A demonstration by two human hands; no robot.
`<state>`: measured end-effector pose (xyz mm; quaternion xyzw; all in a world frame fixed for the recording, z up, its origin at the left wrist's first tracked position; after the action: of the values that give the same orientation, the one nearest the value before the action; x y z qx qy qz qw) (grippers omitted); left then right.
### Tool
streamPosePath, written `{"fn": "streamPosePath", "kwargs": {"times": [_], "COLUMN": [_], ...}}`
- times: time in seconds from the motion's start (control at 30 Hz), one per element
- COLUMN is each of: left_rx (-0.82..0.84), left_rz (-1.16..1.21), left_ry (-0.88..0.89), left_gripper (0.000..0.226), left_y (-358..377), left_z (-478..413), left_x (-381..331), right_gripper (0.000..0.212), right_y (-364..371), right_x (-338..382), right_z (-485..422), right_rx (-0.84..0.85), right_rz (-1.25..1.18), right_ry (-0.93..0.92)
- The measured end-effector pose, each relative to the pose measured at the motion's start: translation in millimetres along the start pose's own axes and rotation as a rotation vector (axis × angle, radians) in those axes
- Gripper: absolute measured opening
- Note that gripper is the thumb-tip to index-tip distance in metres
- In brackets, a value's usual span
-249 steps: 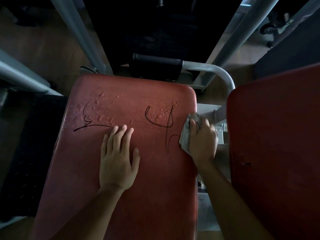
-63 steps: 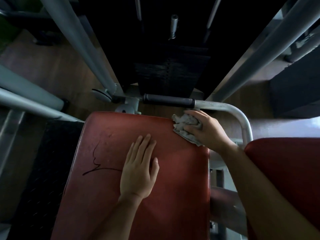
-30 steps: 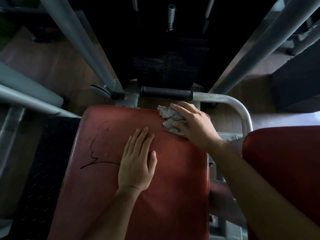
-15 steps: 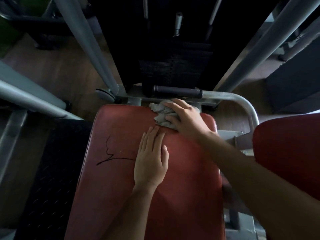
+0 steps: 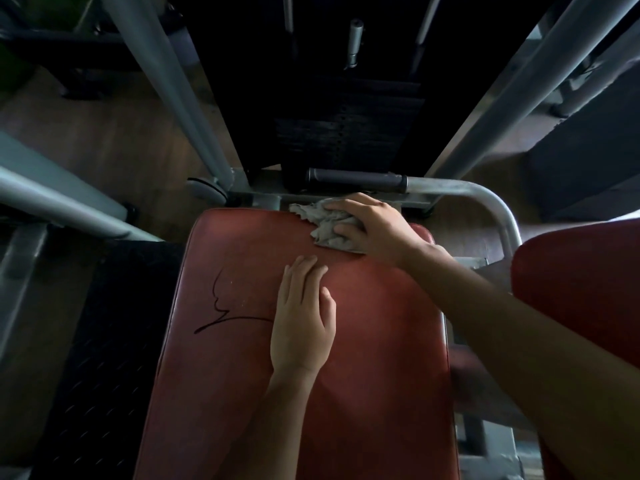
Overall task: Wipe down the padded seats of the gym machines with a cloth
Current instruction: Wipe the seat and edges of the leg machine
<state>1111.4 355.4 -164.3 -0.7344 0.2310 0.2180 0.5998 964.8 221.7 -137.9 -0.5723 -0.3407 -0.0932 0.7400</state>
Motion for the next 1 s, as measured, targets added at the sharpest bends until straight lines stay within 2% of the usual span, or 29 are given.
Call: {"fn": "streamPosePath", "kwargs": {"times": [0.17, 0.33, 0.57, 0.67, 0.73, 0.83, 0.9, 1.0], "left_rx": [0.004, 0.033, 0.021, 0.005, -0.028, -0.078, -0.04, 0.083], "left_rz": [-0.009, -0.017, 0.173, 0.265, 0.352, 0.431, 0.382, 0.142], "left_ry": [0.008, 0.014, -0.03, -0.039, -0.048, -0.083, -0.081, 0.154], "left_gripper": [0.031, 0.031, 0.041, 0.041, 0.039, 0.034, 0.034, 0.041], "left_y": [0, 2, -12, -17, -22, -28, -27, -14], "left_z": [-1, -1, -1, -1, -1, -3, -7, -14], "left_x": [1, 1, -6, -5, -4, -3, -10, -35], "right_gripper": [0.044, 0.04, 0.041, 0.045, 0.051, 0.045, 0.043, 0.043], "right_y": [-11, -4, 15, 26, 26, 23, 29, 35], "right_x": [-19, -21, -1, 9, 12, 4, -5, -14], "right_z": [8, 15, 75, 114, 130, 146, 154, 160], "right_rx": [0.04, -0.114, -0.274, -0.301, -0.335, -0.514, -0.502, -0.473], "right_rz": [-0.026, -0.015, 0.041, -0.046, -0.181, -0.32, -0.391, -0.556], "right_ry": [-0.045, 0.031, -0.062, -0.071, -0.041, 0.097, 0.233, 0.316]}}
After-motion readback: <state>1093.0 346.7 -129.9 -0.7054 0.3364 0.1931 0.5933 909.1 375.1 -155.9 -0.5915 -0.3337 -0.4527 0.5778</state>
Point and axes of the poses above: each hand's wrist, its own z-axis away from the middle knuckle, its own y-axis out of the palm, x = y × z, the point moved 4 cm from there along -z, towards the middle knuckle, and after that the axes turned 1 degree about -z, right-handed, at the moved point
